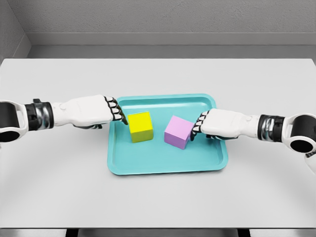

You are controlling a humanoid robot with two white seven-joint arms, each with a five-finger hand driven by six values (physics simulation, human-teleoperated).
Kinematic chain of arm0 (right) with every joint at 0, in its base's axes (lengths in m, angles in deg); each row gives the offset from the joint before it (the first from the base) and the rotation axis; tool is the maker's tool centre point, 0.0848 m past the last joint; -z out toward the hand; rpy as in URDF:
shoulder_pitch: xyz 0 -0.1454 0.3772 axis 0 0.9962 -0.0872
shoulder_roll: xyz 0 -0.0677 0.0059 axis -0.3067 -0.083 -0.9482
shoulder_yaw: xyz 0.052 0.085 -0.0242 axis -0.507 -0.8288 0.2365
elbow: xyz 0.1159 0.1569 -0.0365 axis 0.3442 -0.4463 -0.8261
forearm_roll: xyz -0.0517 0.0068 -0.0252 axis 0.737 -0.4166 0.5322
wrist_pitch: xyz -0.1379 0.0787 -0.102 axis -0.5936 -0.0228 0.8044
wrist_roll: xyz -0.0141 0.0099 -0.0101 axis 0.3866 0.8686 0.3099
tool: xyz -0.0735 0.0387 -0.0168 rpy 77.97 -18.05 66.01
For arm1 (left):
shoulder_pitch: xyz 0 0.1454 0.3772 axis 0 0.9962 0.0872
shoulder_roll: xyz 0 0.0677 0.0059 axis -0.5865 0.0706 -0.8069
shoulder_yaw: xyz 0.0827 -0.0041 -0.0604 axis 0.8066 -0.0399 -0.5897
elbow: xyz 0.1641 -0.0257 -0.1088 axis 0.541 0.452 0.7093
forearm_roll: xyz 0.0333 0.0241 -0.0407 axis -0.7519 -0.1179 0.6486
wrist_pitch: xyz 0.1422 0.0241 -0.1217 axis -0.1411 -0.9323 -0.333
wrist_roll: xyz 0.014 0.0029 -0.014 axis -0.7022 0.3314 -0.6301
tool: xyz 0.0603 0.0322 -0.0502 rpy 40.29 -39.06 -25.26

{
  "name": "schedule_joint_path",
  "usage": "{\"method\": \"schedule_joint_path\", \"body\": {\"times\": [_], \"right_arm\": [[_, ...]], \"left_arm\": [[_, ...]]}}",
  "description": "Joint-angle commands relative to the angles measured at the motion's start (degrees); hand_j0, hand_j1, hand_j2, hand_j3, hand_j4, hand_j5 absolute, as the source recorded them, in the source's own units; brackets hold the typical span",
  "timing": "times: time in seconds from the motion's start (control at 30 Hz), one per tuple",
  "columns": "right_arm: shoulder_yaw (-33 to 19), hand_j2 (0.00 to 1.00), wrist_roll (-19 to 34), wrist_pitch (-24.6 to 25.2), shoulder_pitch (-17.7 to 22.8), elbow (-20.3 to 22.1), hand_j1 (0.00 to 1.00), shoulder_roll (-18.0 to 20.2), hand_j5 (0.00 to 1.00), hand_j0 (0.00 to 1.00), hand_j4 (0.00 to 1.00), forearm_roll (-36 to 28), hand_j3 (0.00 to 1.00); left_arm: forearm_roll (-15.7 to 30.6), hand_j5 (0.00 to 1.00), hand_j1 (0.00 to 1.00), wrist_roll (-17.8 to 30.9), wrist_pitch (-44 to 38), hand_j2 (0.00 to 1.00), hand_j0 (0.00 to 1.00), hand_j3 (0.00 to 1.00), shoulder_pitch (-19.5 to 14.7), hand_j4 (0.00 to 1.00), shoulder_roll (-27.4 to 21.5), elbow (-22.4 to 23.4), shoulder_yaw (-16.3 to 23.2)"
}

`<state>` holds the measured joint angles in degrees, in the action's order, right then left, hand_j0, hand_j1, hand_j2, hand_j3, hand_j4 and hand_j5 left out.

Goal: Push two cubes

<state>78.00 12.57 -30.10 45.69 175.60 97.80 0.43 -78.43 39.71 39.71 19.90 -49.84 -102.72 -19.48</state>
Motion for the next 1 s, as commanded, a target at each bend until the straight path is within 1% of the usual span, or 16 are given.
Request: {"method": "schedule_joint_path", "body": {"times": [0.0,0.4,0.43,0.73,0.8,0.87,0.9,0.97], "right_arm": [[0.0,0.60,-0.1,0.1,0.0,-0.7,0.60,0.1,0.60,0.60,0.60,-0.1,0.60],[0.1,0.60,-0.1,0.1,-0.4,-1.2,0.60,-0.4,0.60,0.60,0.60,-0.1,0.60],[0.1,0.60,-0.1,0.1,-0.4,-1.2,0.60,-0.4,0.60,0.60,0.60,-0.1,0.60],[0.1,0.60,-0.1,0.1,-0.5,-1.5,0.60,-0.7,0.60,0.60,0.60,0.0,0.60],[0.1,0.60,-0.1,0.1,-1.1,-1.6,0.60,-0.7,0.60,0.60,0.60,0.0,0.60],[0.1,0.60,-0.1,0.1,-1.4,-2.6,0.60,-0.8,0.60,0.60,0.60,0.0,0.60],[0.1,0.60,-0.1,0.1,-2.4,-4.1,0.60,-1.5,0.60,0.60,0.60,0.0,0.60],[0.1,0.60,-0.1,0.1,-2.5,-4.6,0.60,-1.6,0.60,0.60,0.60,0.0,0.60]], "left_arm": [[0.3,0.78,0.78,0.4,-0.1,0.78,0.78,0.78,0.0,0.78,0.3,0.0,0.1],[0.3,0.78,0.78,1.5,-0.1,0.78,0.78,0.78,0.0,0.78,2.8,0.0,0.1],[0.3,0.78,0.78,2.3,-0.1,0.78,0.78,0.78,0.0,0.78,2.9,0.0,0.2],[0.3,0.78,0.78,2.6,-0.1,0.78,0.78,0.78,-0.2,0.78,4.4,0.0,0.2],[0.3,0.78,0.78,2.6,-0.1,0.78,0.78,0.78,-0.3,0.78,4.4,0.0,0.2],[0.2,0.78,0.78,2.6,-0.1,0.78,0.78,0.78,-0.3,0.78,4.6,0.2,0.2],[0.2,0.78,0.78,2.6,-0.1,0.78,0.78,0.78,-0.2,0.78,4.5,0.3,0.2],[0.2,0.78,0.78,2.6,-0.1,0.78,0.78,0.78,-0.3,0.78,4.6,0.2,0.2]]}}
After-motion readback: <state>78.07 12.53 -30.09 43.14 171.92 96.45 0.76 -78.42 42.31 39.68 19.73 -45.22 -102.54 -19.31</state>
